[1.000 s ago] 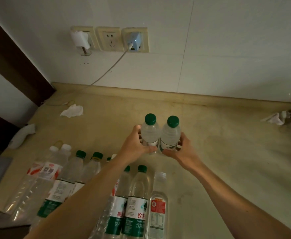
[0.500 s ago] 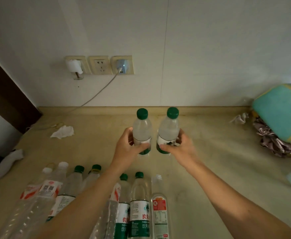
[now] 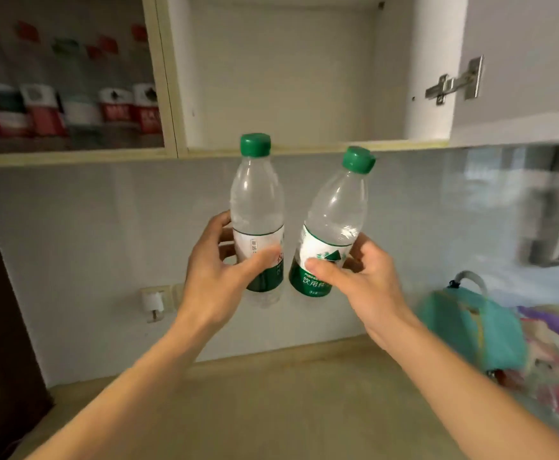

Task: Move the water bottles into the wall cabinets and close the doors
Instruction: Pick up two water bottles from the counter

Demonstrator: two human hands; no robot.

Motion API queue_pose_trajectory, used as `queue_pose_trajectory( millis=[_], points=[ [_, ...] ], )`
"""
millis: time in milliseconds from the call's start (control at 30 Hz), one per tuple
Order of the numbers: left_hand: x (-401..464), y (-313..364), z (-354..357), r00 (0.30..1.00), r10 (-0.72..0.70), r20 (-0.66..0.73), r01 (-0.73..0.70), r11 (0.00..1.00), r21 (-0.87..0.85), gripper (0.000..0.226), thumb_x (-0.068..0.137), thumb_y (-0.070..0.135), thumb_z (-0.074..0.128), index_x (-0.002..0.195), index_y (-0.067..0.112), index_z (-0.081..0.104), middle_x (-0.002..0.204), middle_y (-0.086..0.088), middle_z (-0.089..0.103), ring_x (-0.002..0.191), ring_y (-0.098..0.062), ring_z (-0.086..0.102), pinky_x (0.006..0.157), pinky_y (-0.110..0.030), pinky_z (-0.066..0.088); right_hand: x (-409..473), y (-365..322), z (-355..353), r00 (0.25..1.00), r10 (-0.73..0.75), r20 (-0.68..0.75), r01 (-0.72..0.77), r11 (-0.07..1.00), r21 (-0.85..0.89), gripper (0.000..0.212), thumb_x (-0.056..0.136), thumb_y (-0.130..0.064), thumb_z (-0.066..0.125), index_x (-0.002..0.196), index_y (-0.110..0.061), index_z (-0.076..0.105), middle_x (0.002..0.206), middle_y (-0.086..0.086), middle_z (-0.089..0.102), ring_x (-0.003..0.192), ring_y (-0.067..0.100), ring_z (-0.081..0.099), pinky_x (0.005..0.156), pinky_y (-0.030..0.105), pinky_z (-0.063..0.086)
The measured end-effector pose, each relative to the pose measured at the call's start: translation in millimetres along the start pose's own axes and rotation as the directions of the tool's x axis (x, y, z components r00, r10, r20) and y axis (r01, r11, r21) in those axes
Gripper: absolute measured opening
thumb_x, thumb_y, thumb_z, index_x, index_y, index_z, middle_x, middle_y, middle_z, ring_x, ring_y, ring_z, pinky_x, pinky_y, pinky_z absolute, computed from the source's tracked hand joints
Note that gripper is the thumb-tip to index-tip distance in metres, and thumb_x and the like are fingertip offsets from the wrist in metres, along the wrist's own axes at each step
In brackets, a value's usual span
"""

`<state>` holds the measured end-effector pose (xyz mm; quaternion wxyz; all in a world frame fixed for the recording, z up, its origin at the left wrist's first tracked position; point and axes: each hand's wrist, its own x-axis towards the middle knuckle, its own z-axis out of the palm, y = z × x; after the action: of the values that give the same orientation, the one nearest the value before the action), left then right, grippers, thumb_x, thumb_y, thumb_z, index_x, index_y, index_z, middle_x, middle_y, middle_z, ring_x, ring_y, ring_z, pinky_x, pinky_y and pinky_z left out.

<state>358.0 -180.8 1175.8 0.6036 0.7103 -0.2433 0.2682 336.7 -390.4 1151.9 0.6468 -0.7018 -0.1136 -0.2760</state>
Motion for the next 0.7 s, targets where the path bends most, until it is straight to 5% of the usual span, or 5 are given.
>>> queue_pose_trajectory(
  millis=[167, 333, 567, 700],
  points=[
    [64.8, 96.2, -4.6, 0.968, 0.249, -0.029, -0.249, 0.968, -0.019, 0.048, 0.078, 0.041, 0.085, 0.119, 0.036, 0.061, 0.101, 0.02, 0.072, 0.093, -0.004, 0.069, 0.071, -0.012, 0.053, 54.9, -106.0, -10.7, 0.978, -0.2, -0.05, 0.202, 0.978, 0.044, 0.049, 0.059, -0.046, 0.088, 0.104, -0.038, 0.069, 0.102, -0.009, 0.077, 0.097, 0.011, 0.073, 0.083, 0.035, 0.057],
    [120.6, 148.5, -3.8, 0.933, 0.352, -0.075, -0.35, 0.936, 0.042, 0.048, 0.078, 0.045, 0.084, 0.117, 0.036, 0.059, 0.097, 0.023, 0.07, 0.088, -0.001, 0.068, 0.07, -0.014, 0.055, 114.2, -172.5, -9.1, 0.943, -0.313, -0.11, 0.316, 0.949, 0.005, 0.051, 0.058, -0.049, 0.088, 0.102, -0.032, 0.068, 0.097, -0.012, 0.077, 0.093, 0.008, 0.073, 0.086, 0.041, 0.06],
    [177.4, 129.5, 1.4, 0.968, 0.197, -0.156, -0.178, 0.976, 0.124, 0.053, 0.076, 0.045, 0.084, 0.118, 0.038, 0.052, 0.097, 0.019, 0.062, 0.086, 0.001, 0.06, 0.064, -0.022, 0.046, 169.7, -174.2, 3.2, 0.972, -0.223, -0.074, 0.212, 0.969, -0.129, 0.041, 0.064, -0.039, 0.091, 0.095, -0.028, 0.067, 0.085, -0.013, 0.075, 0.078, 0.002, 0.071, 0.064, 0.024, 0.052],
    [199.5, 103.2, -2.7, 0.985, 0.102, -0.137, -0.095, 0.994, 0.058, 0.064, 0.078, 0.044, 0.083, 0.133, 0.029, 0.053, 0.115, 0.008, 0.066, 0.099, -0.006, 0.062, 0.08, -0.032, 0.054, 189.6, -157.3, 4.3, 0.979, -0.194, -0.06, 0.182, 0.97, -0.164, 0.039, 0.07, -0.04, 0.089, 0.1, -0.025, 0.069, 0.091, -0.009, 0.075, 0.086, 0.01, 0.071, 0.066, 0.027, 0.053]
  ],
)
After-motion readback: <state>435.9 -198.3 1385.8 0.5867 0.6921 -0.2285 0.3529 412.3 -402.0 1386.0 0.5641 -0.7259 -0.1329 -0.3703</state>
